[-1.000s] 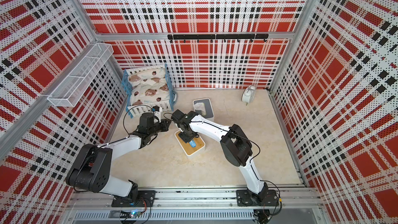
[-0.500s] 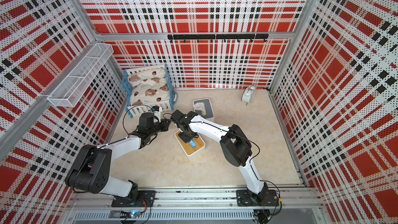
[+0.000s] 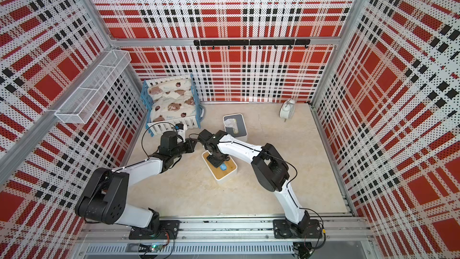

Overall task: Put the tissue paper into the tissue box
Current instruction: Pull the paper towel from the tissue box.

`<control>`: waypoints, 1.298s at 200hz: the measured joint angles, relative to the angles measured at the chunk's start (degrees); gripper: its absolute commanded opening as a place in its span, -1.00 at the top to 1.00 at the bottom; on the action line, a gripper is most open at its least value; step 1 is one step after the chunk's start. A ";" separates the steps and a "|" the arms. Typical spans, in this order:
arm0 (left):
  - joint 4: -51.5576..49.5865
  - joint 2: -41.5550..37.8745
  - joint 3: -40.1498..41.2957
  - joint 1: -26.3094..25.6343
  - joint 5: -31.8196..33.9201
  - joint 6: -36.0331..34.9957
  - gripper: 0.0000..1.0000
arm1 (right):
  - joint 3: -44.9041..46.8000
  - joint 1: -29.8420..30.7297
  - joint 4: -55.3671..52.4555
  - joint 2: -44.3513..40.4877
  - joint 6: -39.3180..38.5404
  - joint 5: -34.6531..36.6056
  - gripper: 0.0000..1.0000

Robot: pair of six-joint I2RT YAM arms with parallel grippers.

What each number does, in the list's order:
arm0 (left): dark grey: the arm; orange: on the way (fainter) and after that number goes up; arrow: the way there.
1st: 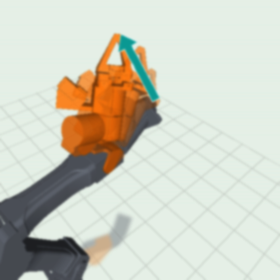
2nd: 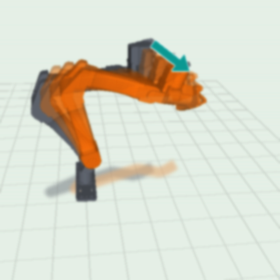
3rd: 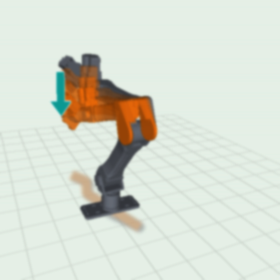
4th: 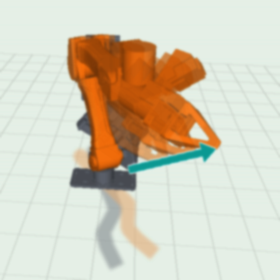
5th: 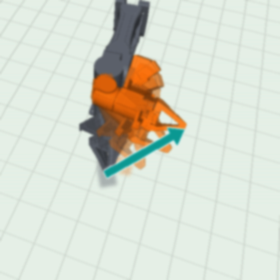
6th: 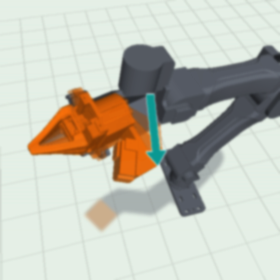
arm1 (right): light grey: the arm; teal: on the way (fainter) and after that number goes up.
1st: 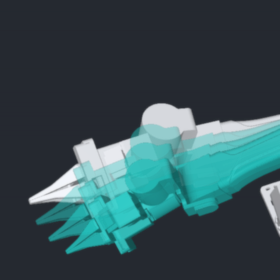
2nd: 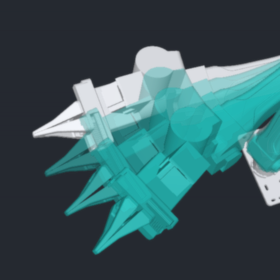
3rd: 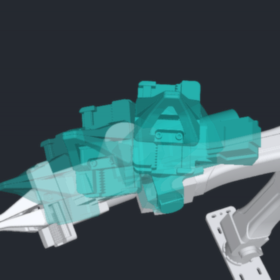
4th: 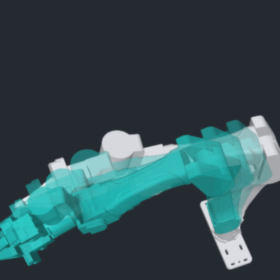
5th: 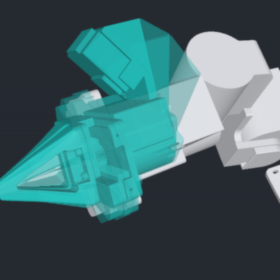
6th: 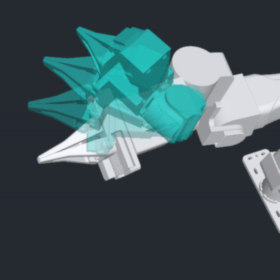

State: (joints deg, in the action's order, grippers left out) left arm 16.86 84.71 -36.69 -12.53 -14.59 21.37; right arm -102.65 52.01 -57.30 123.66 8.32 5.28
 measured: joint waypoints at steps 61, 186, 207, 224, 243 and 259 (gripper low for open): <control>0.24 -0.26 0.04 0.00 0.02 0.94 0.78 | 0.00 0.00 0.22 -0.90 -0.02 1.22 1.00; 0.31 -1.09 0.46 0.04 0.04 1.33 0.77 | 0.07 0.00 1.79 -7.08 -0.02 2.54 0.97; 0.33 -1.09 0.61 0.09 0.04 1.33 0.77 | 0.31 0.00 1.95 -7.45 -0.11 2.99 0.47; 0.35 -1.09 0.66 0.09 0.04 1.36 0.77 | 0.55 0.00 2.25 -8.26 -0.04 3.69 0.21; 0.35 -1.20 0.66 0.09 0.07 1.38 0.77 | 1.66 -0.11 2.82 -10.40 0.07 4.33 0.06; 0.39 -1.44 0.66 0.09 0.07 1.44 0.78 | 3.15 -0.68 3.17 -13.00 0.17 4.37 0.04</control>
State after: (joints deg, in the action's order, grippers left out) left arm 17.26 83.26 -36.03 -12.45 -14.52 22.81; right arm -99.50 51.33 -54.13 110.65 8.49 9.65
